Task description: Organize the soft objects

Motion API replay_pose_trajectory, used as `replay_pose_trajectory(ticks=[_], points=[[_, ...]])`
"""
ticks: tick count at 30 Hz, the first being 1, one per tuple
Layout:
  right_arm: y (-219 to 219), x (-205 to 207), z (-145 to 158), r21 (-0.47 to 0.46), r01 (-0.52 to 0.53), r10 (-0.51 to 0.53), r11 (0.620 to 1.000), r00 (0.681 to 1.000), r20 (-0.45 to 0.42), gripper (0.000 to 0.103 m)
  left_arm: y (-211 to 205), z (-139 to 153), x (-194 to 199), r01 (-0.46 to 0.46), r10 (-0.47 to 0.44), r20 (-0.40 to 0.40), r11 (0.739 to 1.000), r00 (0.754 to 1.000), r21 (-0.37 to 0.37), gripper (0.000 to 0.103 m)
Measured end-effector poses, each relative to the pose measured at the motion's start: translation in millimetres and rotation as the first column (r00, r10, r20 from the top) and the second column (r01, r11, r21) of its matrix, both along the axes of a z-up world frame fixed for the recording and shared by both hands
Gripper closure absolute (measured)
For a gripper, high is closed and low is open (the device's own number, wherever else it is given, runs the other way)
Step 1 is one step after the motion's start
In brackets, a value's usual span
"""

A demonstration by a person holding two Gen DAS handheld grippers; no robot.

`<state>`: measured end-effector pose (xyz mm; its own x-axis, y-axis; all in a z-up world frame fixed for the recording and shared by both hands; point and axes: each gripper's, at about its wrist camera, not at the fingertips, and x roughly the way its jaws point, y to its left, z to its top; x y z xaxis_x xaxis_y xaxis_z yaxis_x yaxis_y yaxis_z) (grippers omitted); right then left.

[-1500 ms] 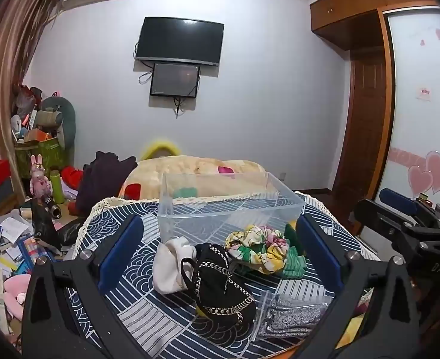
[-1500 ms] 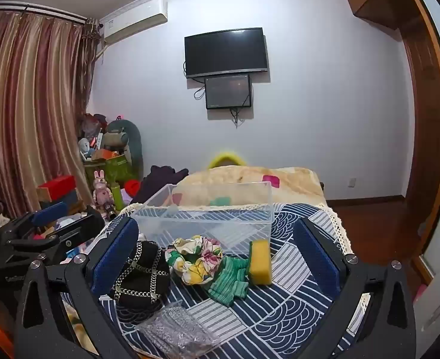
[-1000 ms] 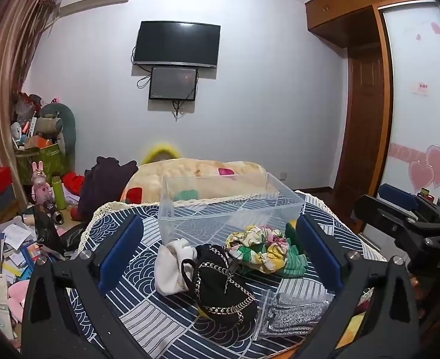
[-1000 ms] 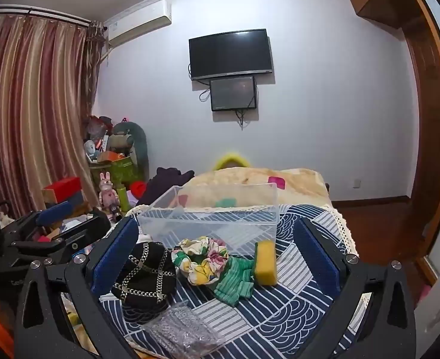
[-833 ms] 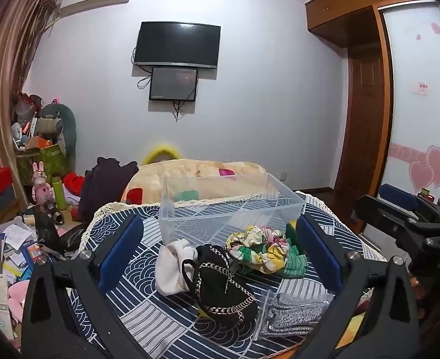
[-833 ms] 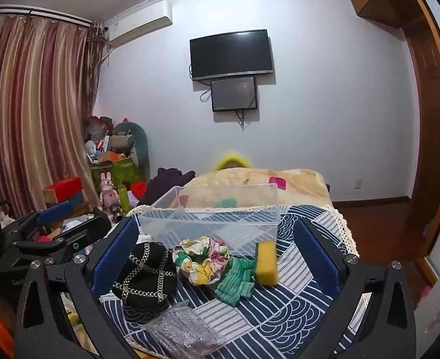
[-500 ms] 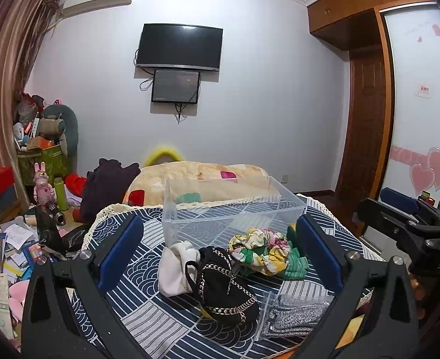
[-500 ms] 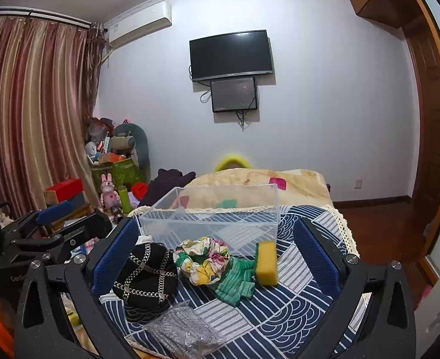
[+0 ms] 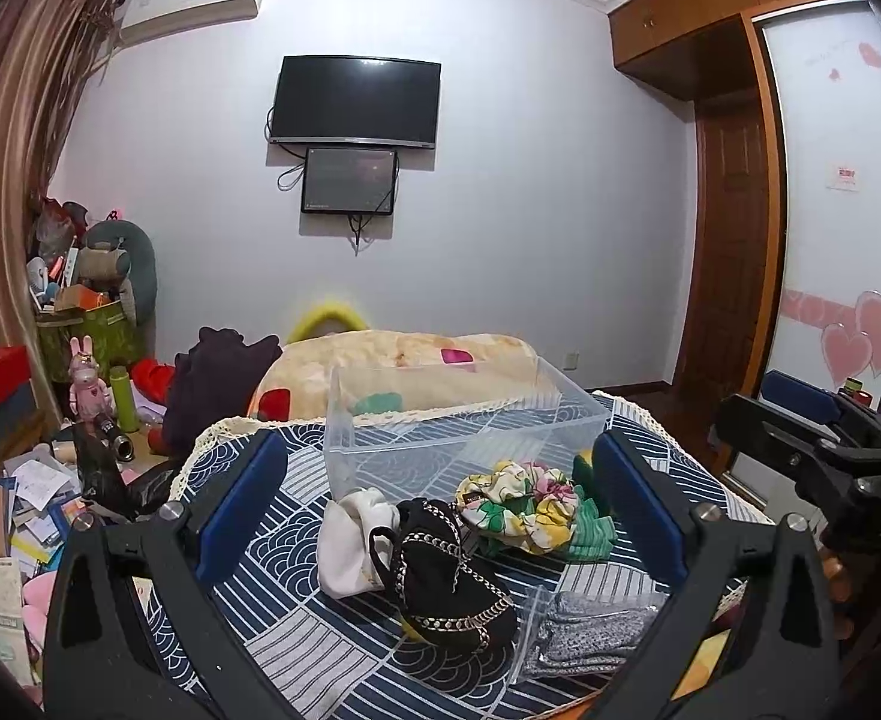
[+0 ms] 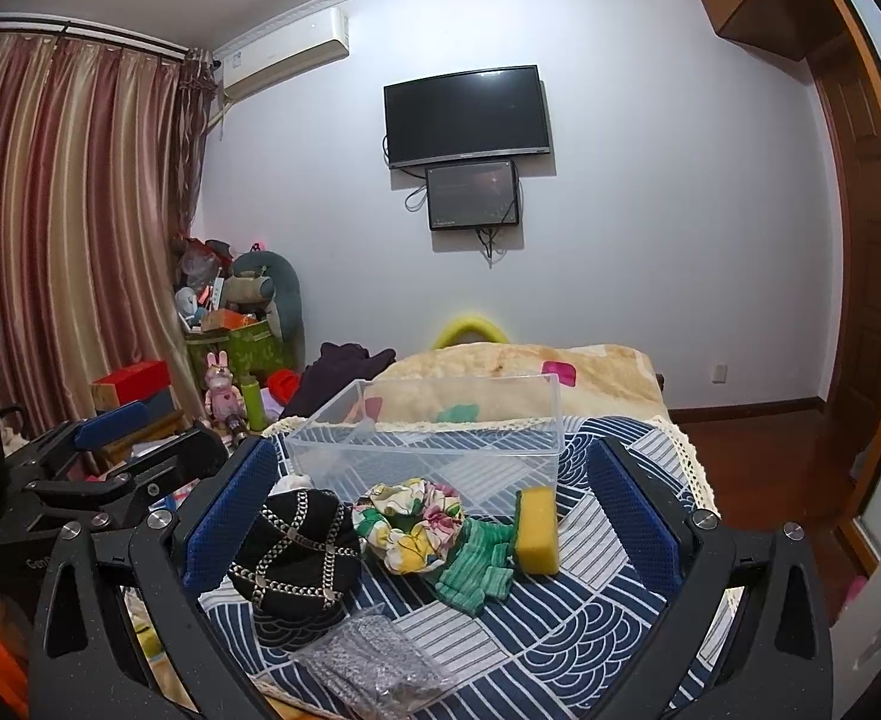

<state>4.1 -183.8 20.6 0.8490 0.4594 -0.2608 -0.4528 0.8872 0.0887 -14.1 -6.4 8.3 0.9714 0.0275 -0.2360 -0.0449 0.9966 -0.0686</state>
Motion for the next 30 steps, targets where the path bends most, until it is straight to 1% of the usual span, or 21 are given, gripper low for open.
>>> replay_pose_trajectory(ticks=[30], points=[[-0.5, -2.2, -0.9, 0.011, -0.012, 0.012, 1.000, 1.000, 0.014, 0.000, -3.7, 3.6, 1.2, 0.003, -0.003, 0.005, 1.000, 1.000, 0.002, 0.000]])
